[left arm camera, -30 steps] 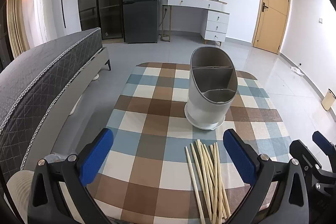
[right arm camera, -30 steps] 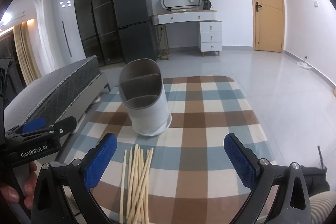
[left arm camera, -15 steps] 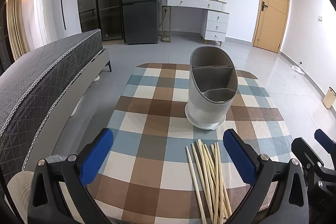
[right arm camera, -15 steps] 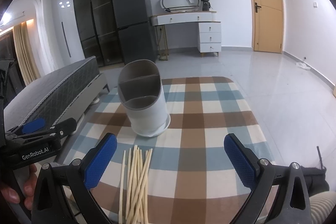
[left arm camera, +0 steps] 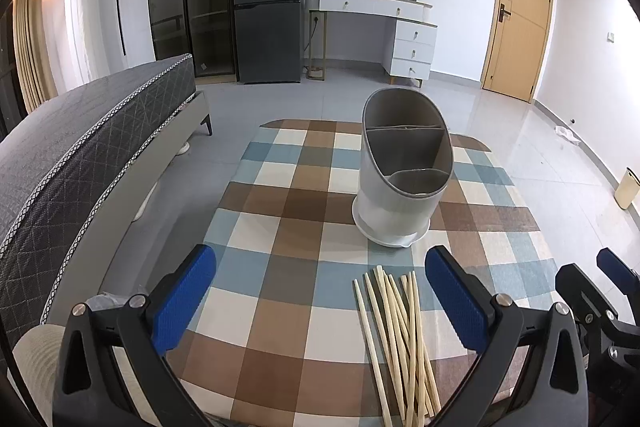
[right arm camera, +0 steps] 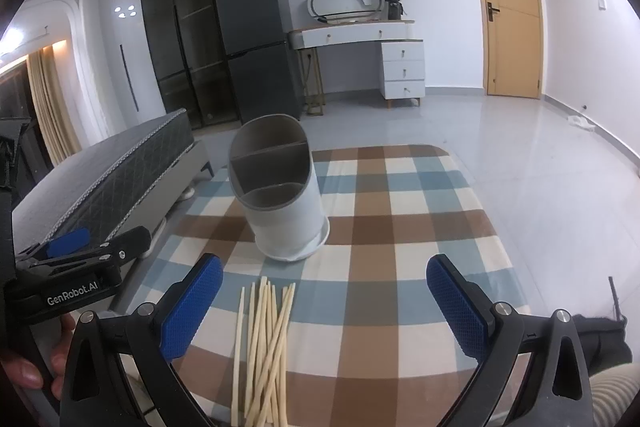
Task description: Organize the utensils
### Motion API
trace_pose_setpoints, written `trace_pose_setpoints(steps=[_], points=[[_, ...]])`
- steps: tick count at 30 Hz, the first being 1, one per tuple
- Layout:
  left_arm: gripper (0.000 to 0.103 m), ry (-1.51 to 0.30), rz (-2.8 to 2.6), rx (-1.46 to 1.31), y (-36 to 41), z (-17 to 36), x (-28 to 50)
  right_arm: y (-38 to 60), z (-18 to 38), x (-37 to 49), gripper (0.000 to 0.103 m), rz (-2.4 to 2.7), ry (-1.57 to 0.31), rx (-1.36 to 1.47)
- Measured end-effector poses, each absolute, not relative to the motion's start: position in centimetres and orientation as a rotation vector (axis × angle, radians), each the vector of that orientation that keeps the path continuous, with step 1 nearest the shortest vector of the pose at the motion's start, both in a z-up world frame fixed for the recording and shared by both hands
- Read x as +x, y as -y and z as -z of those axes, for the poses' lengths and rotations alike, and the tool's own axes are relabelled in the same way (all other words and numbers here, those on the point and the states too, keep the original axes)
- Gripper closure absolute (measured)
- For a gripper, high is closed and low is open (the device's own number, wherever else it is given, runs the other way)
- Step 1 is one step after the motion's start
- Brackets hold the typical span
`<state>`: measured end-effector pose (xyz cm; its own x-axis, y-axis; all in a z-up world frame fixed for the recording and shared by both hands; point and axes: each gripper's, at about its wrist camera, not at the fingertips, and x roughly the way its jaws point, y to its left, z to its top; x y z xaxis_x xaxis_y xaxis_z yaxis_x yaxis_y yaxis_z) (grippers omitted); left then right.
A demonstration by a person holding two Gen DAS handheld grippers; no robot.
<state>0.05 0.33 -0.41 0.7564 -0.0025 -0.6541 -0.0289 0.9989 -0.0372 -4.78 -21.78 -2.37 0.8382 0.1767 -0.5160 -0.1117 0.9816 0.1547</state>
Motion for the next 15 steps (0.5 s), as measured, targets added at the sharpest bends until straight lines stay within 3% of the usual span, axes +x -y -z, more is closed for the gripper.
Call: trace_pose_setpoints(steps=[15], points=[[0.001, -0.725, -0.009, -0.051, -0.29, 0.67, 0.30, 21.69, 2.43, -4.65, 0.001, -0.170, -0.551, 0.120]])
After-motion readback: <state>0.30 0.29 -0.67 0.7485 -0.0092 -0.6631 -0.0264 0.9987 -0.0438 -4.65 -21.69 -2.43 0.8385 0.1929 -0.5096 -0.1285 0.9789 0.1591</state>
